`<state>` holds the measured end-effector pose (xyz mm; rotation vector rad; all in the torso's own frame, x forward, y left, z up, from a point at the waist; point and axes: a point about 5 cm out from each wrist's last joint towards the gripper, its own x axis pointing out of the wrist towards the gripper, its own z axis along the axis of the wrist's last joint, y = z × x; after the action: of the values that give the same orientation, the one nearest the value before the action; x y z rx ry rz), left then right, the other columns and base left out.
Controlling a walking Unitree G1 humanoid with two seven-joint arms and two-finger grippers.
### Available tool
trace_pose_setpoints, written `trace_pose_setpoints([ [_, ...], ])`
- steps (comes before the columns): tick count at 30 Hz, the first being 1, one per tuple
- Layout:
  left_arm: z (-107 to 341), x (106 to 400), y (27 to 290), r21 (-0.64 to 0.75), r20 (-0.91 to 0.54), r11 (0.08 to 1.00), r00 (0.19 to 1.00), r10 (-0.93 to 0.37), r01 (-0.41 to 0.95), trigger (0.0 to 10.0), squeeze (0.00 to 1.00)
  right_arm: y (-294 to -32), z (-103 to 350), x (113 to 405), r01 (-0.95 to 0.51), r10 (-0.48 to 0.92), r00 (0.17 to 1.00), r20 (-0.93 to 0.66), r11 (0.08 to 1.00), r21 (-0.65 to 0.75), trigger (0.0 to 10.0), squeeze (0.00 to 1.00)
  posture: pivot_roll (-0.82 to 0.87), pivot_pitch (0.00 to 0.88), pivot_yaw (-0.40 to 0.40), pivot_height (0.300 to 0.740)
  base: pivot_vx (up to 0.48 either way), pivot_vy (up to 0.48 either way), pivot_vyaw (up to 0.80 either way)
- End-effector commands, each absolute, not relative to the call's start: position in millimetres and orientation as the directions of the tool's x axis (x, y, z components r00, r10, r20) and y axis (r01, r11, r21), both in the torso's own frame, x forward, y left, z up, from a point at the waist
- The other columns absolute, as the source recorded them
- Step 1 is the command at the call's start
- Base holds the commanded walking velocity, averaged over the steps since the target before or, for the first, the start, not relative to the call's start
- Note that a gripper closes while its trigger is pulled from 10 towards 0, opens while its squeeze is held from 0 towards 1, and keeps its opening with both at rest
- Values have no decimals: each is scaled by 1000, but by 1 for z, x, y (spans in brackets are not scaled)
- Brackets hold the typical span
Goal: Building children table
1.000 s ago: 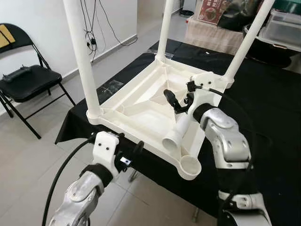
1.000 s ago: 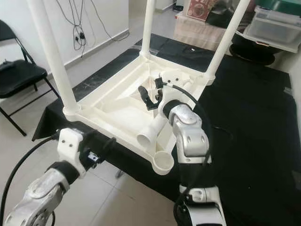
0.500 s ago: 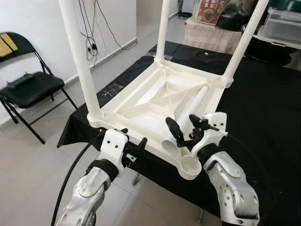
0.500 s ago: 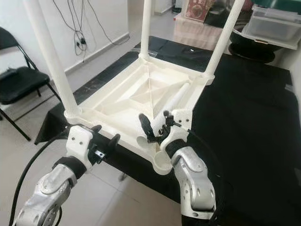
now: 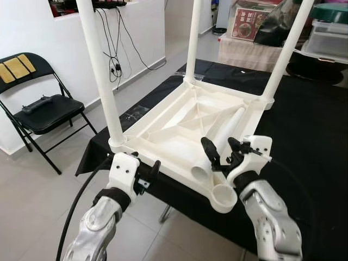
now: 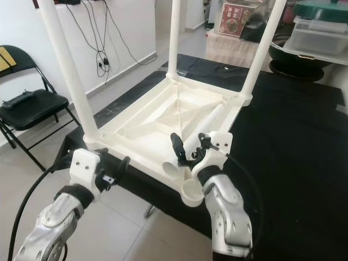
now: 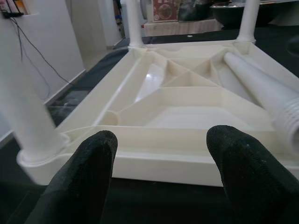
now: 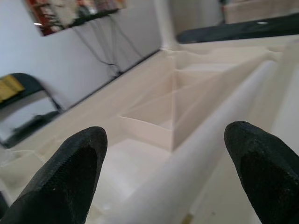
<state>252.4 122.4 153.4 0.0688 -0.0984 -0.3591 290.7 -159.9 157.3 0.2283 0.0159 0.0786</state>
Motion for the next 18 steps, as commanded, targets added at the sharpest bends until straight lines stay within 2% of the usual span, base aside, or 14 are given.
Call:
trace_pose_setpoints([
  [1,150,254,129,81,66,944,943,-325,320,10000,0,-162,151,292,-22,34,998,-48,974,225,10000,0,4,36,-24,740,0,480,-800],
  [7,150,254,123,93,78,924,923,-378,370,10000,0,-165,152,292,-27,36,999,-38,977,214,10000,0,-6,33,-15,740,0,0,-800],
  [18,148,256,123,85,72,921,920,-386,380,10000,0,-163,157,298,-30,33,999,-13,982,185,10000,0,-6,23,-25,740,0,0,-800],
])
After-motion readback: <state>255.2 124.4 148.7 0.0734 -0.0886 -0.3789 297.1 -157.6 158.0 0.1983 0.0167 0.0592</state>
